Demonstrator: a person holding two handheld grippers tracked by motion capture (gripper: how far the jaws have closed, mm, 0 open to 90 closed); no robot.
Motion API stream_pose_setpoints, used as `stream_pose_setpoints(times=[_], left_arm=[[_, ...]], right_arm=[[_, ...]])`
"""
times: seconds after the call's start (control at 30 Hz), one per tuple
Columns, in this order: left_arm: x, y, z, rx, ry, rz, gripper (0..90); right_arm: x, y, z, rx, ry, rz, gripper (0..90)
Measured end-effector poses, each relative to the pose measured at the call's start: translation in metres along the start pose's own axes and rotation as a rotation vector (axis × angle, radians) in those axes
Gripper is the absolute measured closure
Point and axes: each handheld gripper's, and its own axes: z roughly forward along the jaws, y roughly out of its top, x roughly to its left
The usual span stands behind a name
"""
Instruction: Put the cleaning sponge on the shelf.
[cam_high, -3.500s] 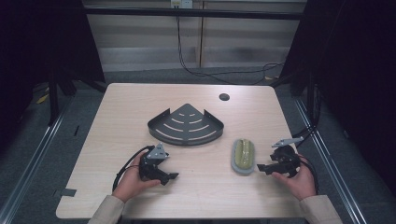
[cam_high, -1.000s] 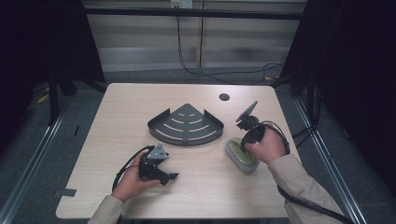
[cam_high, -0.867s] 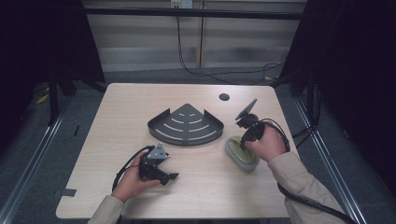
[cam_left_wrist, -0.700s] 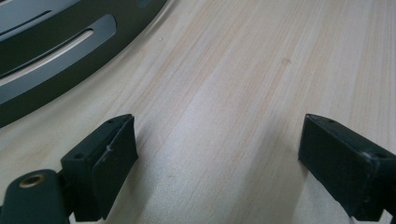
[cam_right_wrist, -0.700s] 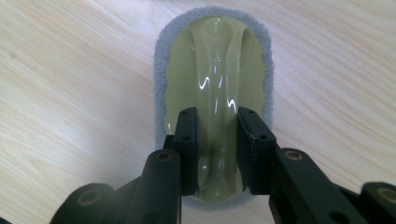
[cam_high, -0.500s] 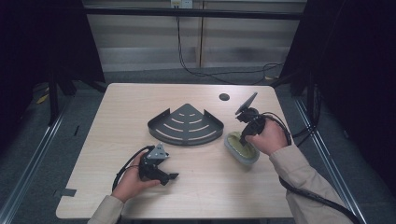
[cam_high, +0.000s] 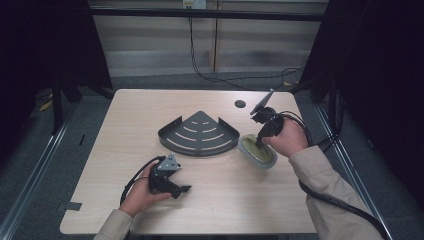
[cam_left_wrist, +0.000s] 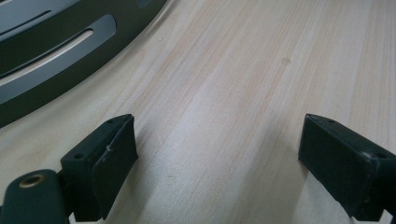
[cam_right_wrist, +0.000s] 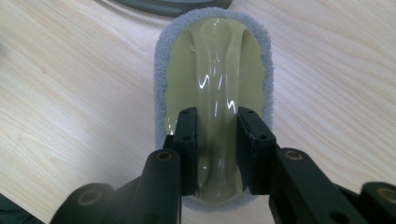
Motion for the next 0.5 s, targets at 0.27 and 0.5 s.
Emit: stream_pose_setpoints(times=[0.27,0.5], left_arm=[[0.000,0.000,0.000,0.000,0.000,0.000,11.1],[0.000,0.000,0.000,0.000,0.001,0.000,10.9]], right_arm=[[-0.002,0.007,-0.007,-0.002,-0.001,-0.004,71.6],[-0.003,0.014,-0.011,-0.008,-0.006,-0.016,71.6]])
